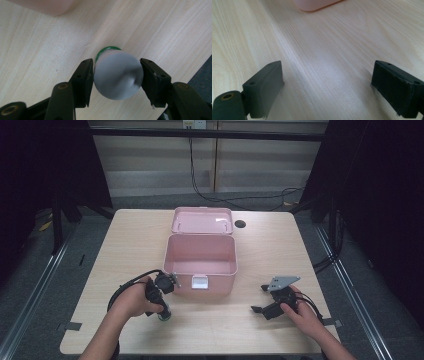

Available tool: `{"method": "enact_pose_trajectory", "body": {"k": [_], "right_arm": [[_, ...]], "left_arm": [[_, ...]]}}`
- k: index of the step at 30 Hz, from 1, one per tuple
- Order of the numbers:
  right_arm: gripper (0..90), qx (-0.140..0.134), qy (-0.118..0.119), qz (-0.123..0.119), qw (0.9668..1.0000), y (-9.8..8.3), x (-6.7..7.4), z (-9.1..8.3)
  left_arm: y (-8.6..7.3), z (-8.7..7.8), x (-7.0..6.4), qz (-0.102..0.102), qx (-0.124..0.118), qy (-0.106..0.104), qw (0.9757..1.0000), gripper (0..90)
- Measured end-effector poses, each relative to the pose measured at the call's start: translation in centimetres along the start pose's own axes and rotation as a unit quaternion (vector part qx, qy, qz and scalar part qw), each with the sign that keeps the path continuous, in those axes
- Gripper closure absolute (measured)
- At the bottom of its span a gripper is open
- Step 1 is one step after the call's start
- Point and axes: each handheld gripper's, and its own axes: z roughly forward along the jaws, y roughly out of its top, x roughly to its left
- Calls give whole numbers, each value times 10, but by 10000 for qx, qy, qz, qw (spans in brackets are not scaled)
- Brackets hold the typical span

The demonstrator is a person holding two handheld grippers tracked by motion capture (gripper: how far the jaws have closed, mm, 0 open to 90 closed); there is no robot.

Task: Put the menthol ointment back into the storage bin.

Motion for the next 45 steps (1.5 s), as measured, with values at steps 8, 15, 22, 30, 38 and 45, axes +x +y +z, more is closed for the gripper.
{"method": "enact_pose_trajectory", "body": {"k": [8, 15, 22, 30, 38, 45], "right_arm": [[97, 0, -1, -2, 10000, 0, 0, 0], [97, 1, 1, 0, 10000, 0, 0, 0], [97, -1, 0, -2, 10000, 0, 0, 0], [97, -6, -2, 10, 10000, 0, 0, 0], [97, -16, -11, -7, 10000, 0, 0, 0], [97, -18, -12, -12, 10000, 0, 0, 0]], "left_arm": [[1, -1, -1, -8, 53, 30, 10000, 498], [1, -5, -3, -112, -15, -16, 9999, 501], [1, -16, -7, -173, 15, -87, 9998, 502], [2, -30, -9, -280, 71, -168, 9994, 503], [7, -50, -10, -461, 73, -239, 9986, 503], [10, -64, -8, -538, 87, -311, 9980, 504]]}}
